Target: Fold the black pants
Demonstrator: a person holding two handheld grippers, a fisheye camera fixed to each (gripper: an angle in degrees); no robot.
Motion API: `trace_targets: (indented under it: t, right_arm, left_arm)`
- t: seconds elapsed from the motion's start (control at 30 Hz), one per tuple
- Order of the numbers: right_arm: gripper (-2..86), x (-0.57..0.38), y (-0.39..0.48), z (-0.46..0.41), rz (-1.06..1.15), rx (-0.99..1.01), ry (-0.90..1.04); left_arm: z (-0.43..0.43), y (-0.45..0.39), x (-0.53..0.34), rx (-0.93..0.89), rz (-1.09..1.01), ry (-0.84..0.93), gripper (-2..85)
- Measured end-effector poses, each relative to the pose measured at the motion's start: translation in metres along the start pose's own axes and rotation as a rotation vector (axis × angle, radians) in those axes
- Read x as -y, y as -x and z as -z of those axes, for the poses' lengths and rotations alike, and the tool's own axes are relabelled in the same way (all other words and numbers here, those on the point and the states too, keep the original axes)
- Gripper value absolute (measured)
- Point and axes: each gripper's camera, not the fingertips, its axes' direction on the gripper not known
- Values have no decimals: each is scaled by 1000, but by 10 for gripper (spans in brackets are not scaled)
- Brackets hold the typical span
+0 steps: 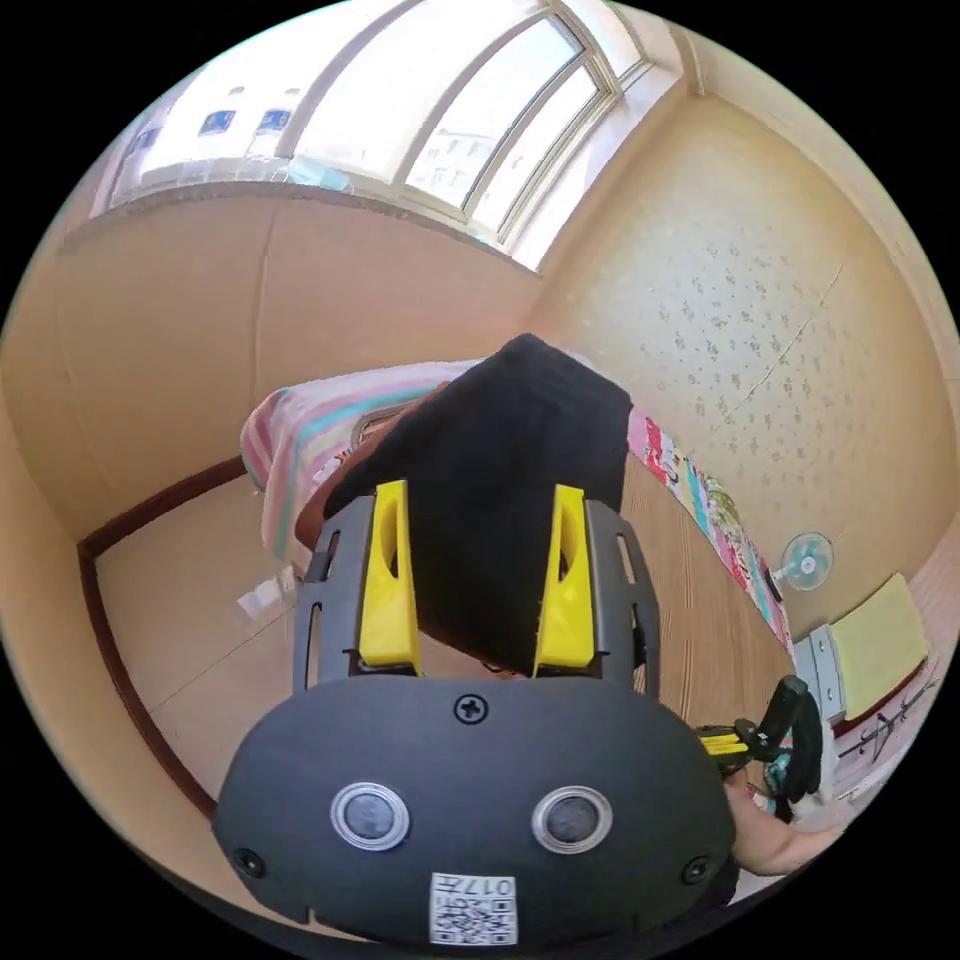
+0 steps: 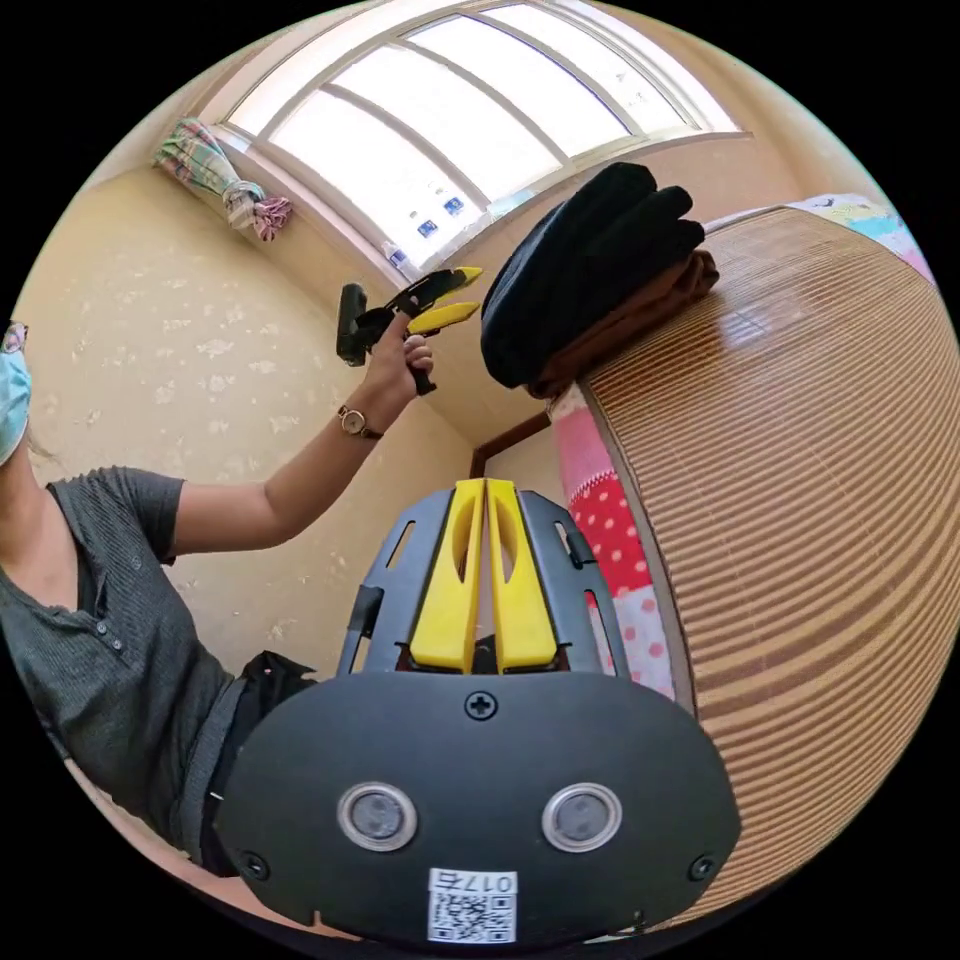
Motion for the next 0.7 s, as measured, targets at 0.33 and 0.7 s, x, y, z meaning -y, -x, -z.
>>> trace_targets:
  t: [0.33,0.7]
  right_arm:
    - [22,-253,68,198,-712,-875,-345]
    - [146,-389,163,349,-1036,-1290,-981]
  left_arm:
    - [-17,-116,-255,-394,-137,324,3]
    - [-28,-218,-334,-618,-232,494,-10]
